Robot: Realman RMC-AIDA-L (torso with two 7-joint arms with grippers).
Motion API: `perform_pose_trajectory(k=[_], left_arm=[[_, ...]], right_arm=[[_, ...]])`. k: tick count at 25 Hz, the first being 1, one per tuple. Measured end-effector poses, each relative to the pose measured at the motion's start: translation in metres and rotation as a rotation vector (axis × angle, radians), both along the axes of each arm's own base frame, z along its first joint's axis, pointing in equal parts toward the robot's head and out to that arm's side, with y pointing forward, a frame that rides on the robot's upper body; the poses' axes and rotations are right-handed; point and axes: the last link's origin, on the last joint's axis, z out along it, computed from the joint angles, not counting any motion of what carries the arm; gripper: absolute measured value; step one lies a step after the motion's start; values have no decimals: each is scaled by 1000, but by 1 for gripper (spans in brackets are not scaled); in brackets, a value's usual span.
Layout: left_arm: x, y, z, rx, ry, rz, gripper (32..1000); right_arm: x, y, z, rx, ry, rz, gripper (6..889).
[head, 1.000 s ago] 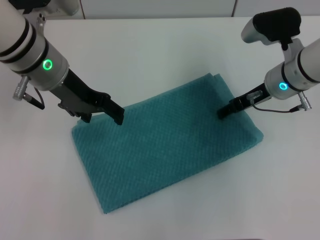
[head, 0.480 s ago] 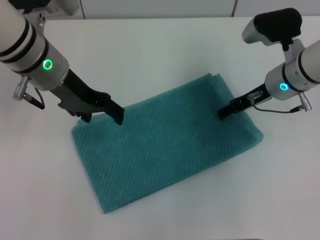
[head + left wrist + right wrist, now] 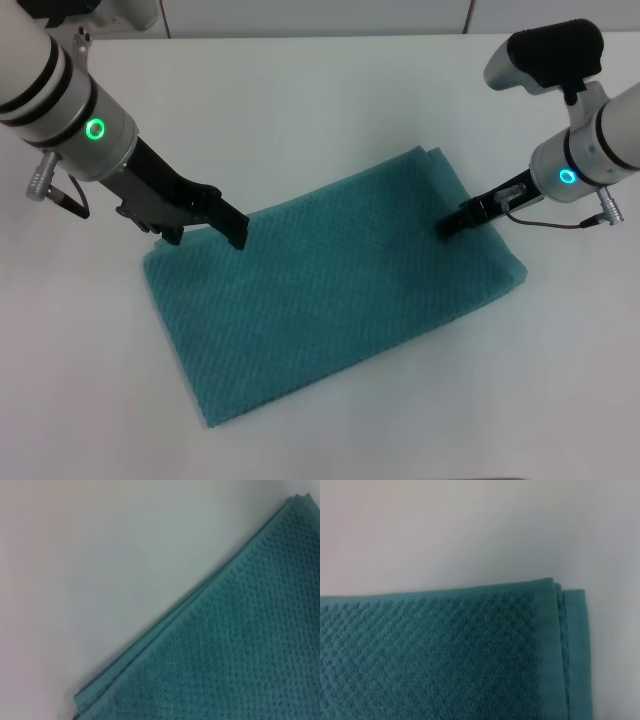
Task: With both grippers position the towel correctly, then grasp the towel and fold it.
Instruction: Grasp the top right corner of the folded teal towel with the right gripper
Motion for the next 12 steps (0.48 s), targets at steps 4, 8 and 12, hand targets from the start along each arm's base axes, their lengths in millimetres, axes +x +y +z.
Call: perform_pose_trajectory(k=[4, 8, 12], left_arm=[[0, 0, 0, -1, 0, 0, 893], [0, 0, 0, -1, 0, 0, 893], [0, 0, 0, -2, 1, -1, 893]], right_arm=[[0, 0, 0, -1, -2, 1, 858], [0, 0, 0, -2, -2, 2, 858], [0, 0, 0, -2, -3, 3, 858]])
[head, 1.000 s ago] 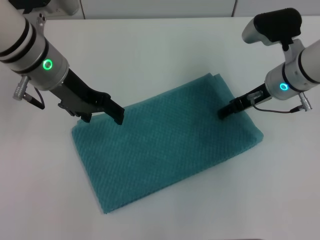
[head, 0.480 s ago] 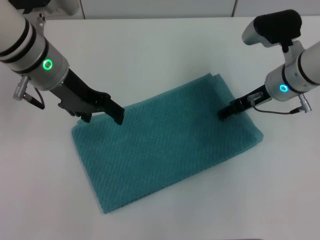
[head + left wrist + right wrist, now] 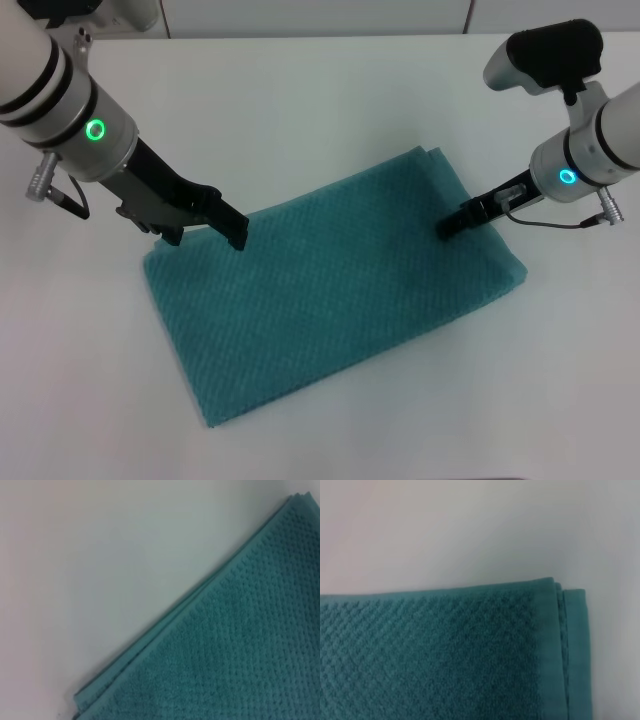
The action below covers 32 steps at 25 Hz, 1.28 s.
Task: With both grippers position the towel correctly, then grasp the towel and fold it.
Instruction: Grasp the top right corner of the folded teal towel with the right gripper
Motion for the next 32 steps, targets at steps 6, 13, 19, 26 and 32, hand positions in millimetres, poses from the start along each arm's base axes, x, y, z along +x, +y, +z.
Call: perform_pose_trajectory(k=[6, 13, 19, 26, 32], left_arm=[[0, 0, 0, 0, 0, 0, 892], [-1, 0, -1, -2, 0, 5, 892], [-2, 0, -2, -4, 2, 6, 892], [-1, 0, -2, -4, 1, 5, 893], [-3, -1, -2, -4, 1, 9, 893]], right_arm=[[0, 0, 0, -1, -2, 1, 858], [0, -1, -1, -10, -6, 15, 721], [0, -1, -2, -17, -8, 22, 450], [0, -3, -3, -23, -8, 19, 227], [0, -4, -3, -34, -8, 26, 192]])
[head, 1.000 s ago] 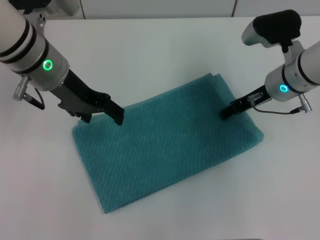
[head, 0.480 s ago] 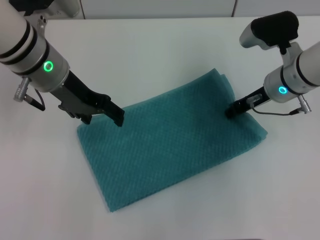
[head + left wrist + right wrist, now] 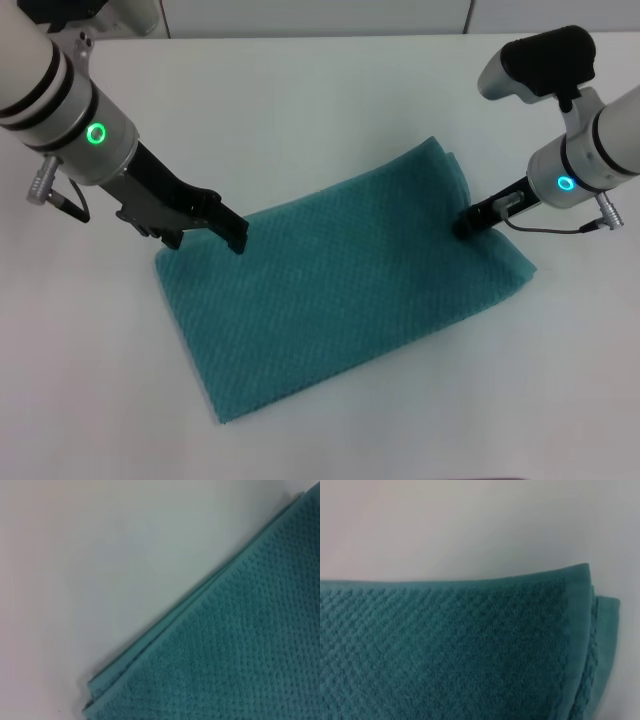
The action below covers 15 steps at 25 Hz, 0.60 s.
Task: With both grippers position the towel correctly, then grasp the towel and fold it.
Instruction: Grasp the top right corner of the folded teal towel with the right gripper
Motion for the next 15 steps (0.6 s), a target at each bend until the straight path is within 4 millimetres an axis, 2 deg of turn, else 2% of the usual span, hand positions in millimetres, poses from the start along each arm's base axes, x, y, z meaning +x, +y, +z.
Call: perform_pose_trajectory(k=[15], left_arm=[[-3, -1, 1, 2, 5, 7, 893]], right_arm=[[-2, -3, -1, -24, 34, -1, 128]])
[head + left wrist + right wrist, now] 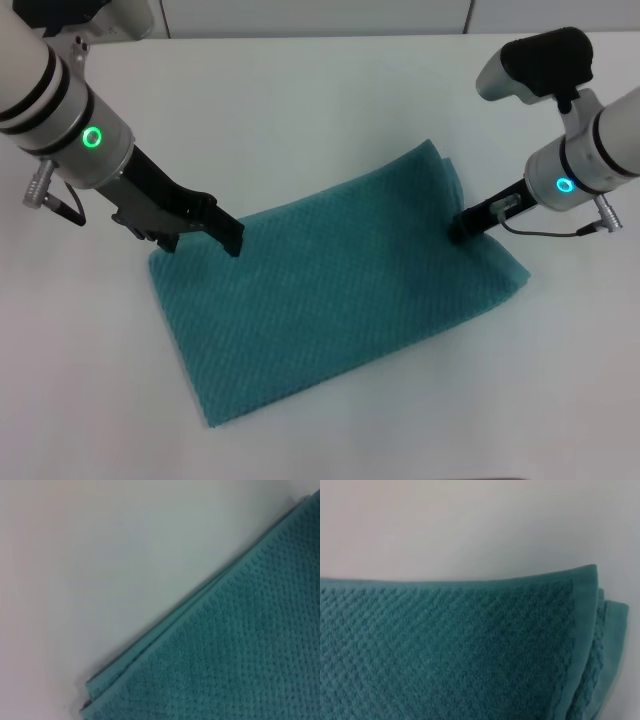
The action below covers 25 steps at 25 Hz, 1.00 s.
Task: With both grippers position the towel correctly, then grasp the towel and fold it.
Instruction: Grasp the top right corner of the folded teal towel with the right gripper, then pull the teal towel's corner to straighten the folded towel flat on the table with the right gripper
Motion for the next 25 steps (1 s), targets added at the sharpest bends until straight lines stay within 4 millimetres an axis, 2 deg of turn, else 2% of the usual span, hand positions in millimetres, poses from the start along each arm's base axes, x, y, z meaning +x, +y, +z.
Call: perform_pose_trajectory(k=[25], left_arm=[[-6, -2, 2, 6, 5, 12, 893]], right_arm=[[6, -14, 12, -37, 73, -73, 116]])
